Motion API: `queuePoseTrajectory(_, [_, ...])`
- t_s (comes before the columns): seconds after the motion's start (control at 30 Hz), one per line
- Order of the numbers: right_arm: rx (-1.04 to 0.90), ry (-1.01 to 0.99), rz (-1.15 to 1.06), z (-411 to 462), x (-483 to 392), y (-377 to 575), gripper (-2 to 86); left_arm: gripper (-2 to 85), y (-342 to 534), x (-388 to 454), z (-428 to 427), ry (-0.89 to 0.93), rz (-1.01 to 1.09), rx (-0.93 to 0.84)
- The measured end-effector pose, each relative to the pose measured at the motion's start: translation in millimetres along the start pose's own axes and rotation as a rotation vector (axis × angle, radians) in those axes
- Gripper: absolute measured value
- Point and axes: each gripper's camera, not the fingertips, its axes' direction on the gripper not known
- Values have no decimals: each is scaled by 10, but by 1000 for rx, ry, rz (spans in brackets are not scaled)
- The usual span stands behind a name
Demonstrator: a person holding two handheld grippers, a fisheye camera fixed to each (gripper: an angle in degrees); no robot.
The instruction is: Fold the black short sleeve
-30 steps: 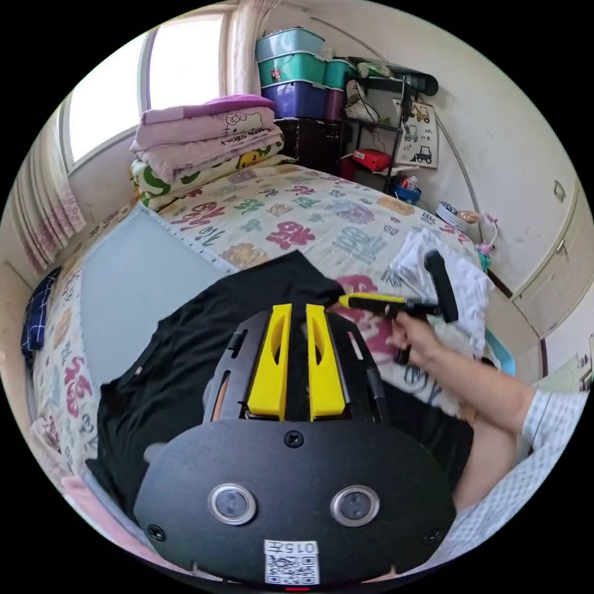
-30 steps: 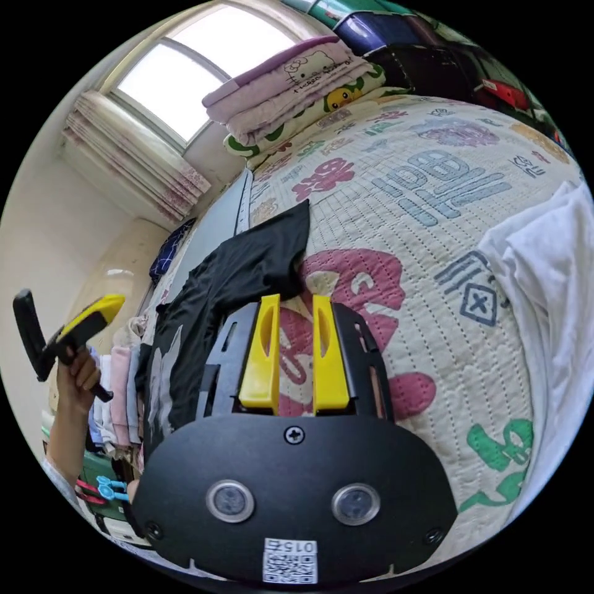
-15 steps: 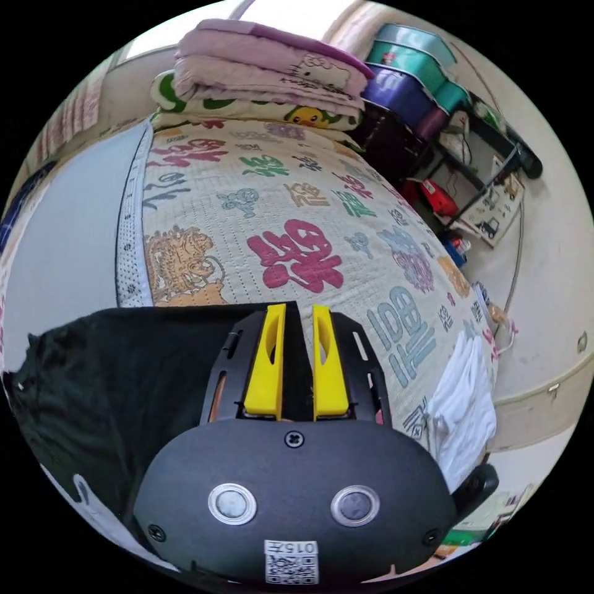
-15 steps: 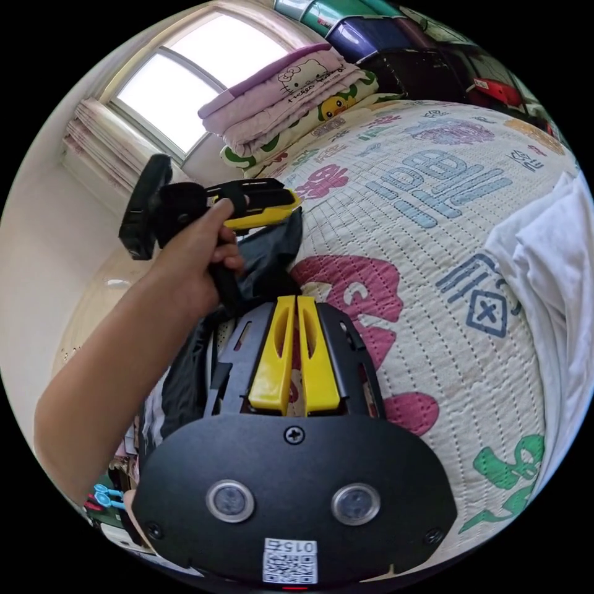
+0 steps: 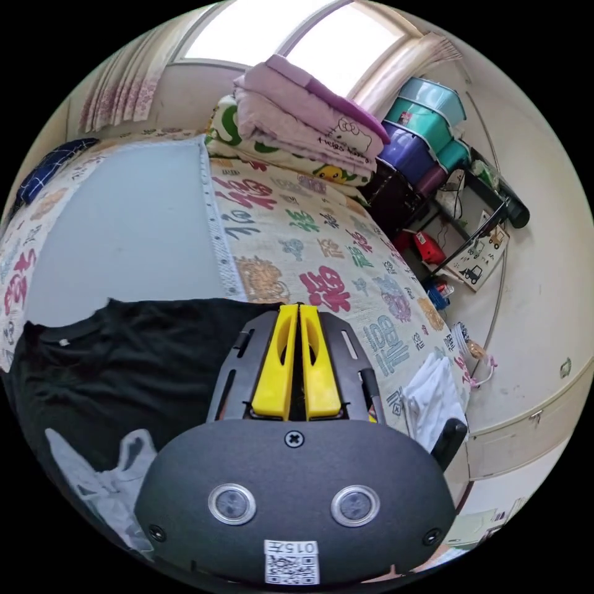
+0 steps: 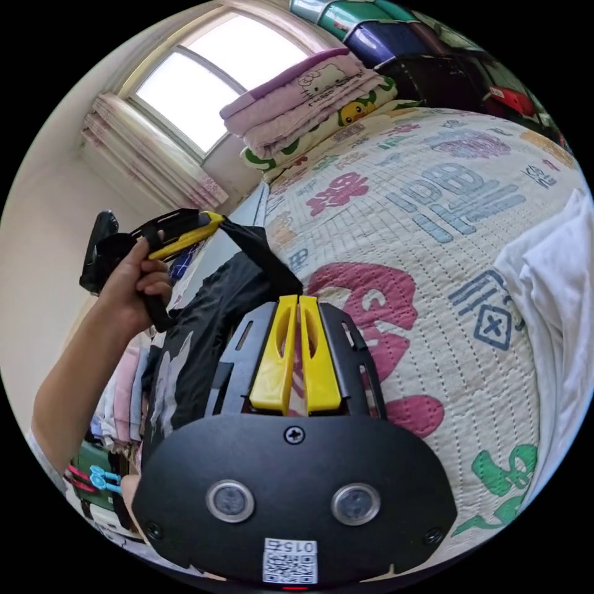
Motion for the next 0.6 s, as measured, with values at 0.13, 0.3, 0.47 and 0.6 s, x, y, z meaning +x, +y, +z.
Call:
queuePoseTrajectory(0.13, [-61,-23,-188,-62,-789,379,-2,-6,387,-769,-593,25,-30,-85])
queuePoseTrajectory(0.3, [-262,-32,-345,307,-1247,973,5,-4,1026,-1426,-896,-34,-17,-180])
queuePoseTrajectory(0.47, [-365,-47,-380,597,-1078,1403,56,5,1349,-1823,-915,-40,-6,-246])
queuePoseTrajectory(0.6, [-280,-49,-252,683,-539,1469,92,49,1201,-1930,-863,-30,-23,-171])
